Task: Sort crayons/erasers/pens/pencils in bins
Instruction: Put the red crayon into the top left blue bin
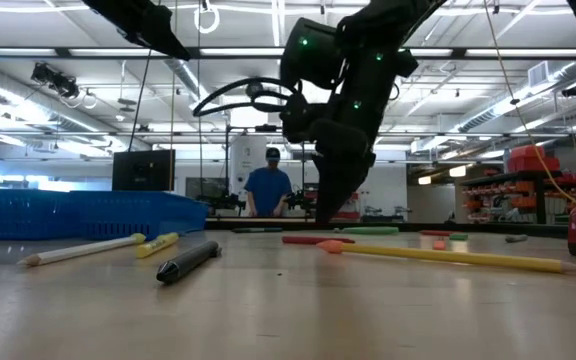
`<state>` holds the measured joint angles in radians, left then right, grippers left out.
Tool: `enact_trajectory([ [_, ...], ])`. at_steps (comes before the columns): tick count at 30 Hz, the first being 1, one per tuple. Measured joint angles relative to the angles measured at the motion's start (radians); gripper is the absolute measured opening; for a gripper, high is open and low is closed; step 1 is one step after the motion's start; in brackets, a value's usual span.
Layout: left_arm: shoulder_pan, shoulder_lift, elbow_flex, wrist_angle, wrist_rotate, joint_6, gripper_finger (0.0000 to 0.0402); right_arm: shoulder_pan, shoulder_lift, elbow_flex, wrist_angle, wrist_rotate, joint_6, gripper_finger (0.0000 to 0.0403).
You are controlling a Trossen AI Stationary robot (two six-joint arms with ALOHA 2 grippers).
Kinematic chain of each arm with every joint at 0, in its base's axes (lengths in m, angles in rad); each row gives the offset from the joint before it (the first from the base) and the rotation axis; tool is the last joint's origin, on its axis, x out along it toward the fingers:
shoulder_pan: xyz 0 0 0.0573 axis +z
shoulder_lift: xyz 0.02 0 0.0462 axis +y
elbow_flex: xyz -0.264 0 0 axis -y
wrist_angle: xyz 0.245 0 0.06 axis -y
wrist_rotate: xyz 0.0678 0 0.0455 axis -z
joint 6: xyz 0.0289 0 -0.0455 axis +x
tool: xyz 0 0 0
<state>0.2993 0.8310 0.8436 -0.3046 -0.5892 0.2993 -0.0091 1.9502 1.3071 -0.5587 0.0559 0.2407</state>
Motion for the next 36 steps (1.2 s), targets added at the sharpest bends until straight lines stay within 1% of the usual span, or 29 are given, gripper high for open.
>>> enact_trajectory([
  [13, 0.001, 0.000, 0.000, -0.008, 0.000, 0.000, 0.0172, 0.001, 0.065, 0.004, 0.012, -0.004, -0.024, 0.0073],
  [19, 0.001, 0.000, 0.000, -0.008, 0.000, 0.000, 0.0172, -0.001, 0.083, 0.005, -0.001, 0.011, -0.049, 0.0049],
  [22, 0.001, 0.000, 0.000, -0.008, 0.000, 0.000, 0.0172, -0.001, 0.078, 0.006, -0.014, 0.032, -0.067, 0.0041],
  [31, 0.001, 0.000, 0.000, -0.008, 0.000, 0.000, 0.0172, -0.009, 0.039, -0.002, -0.066, 0.054, -0.089, 0.0039],
  [36, 0.001, 0.000, 0.000, -0.008, 0.000, 0.000, 0.0172, -0.009, -0.016, -0.002, -0.066, 0.055, -0.090, 0.0039],
])
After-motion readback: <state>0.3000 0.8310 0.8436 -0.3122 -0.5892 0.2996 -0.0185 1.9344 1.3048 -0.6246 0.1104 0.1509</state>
